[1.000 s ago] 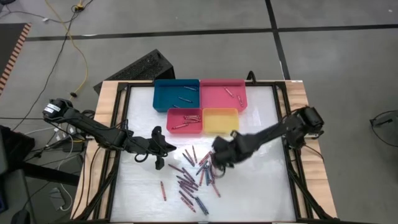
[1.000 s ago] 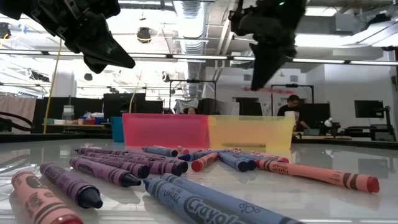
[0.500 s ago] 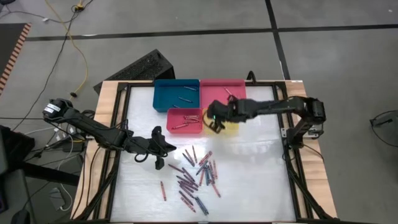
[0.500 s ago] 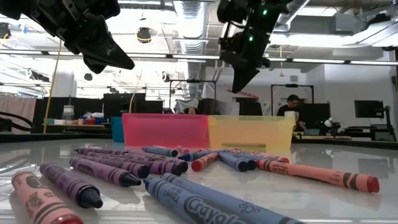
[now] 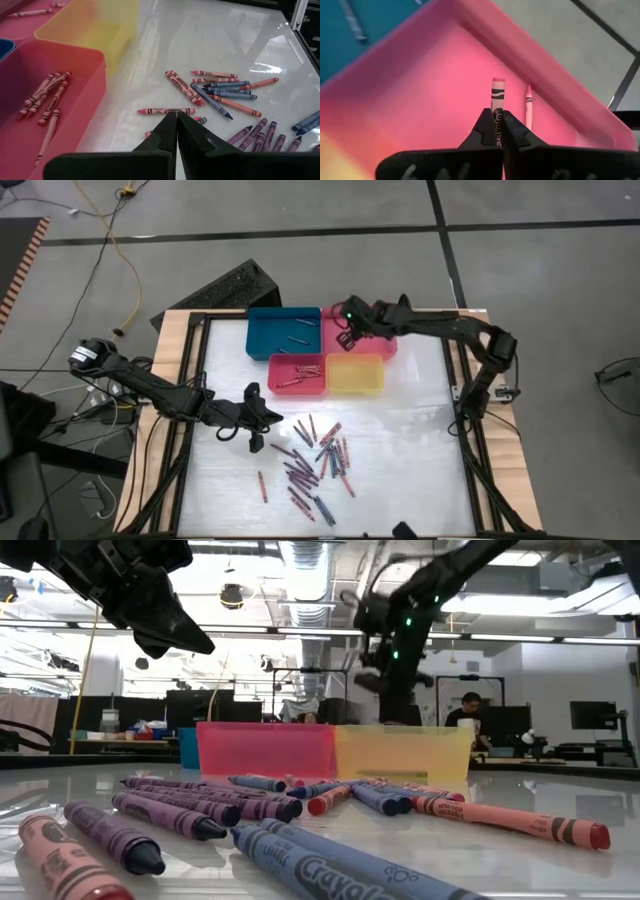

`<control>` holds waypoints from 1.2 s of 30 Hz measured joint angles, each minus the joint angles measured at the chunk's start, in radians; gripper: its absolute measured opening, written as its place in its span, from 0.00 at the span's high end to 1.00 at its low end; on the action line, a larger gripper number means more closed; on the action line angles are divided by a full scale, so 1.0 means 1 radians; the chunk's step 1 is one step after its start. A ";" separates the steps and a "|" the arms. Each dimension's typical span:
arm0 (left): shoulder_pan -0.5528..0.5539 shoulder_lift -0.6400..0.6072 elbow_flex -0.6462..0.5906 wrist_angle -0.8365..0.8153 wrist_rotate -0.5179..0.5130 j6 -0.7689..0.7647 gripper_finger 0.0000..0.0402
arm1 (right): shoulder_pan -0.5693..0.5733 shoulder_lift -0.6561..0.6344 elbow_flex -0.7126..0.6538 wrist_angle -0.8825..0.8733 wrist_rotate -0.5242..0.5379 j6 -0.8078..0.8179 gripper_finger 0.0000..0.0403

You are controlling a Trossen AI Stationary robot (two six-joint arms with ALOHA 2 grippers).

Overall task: Sort crayons
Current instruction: Put the pink crayon into the pink bin

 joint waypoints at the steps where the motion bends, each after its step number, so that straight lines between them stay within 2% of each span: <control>1: 0.000 0.000 0.000 -0.002 0.000 0.000 1.00 | -0.014 0.020 0.000 0.005 -0.009 -0.011 0.99; 8: 0.000 0.000 0.001 -0.020 0.000 0.000 1.00 | -0.077 0.150 -0.001 0.045 -0.050 -0.061 0.99; 13: 0.000 0.000 0.001 -0.022 0.000 0.002 1.00 | -0.102 0.194 0.000 0.051 -0.051 -0.069 0.99; 36: 0.000 0.000 0.001 -0.019 0.000 -0.008 1.00 | -0.105 0.198 0.000 0.070 -0.107 -0.072 0.90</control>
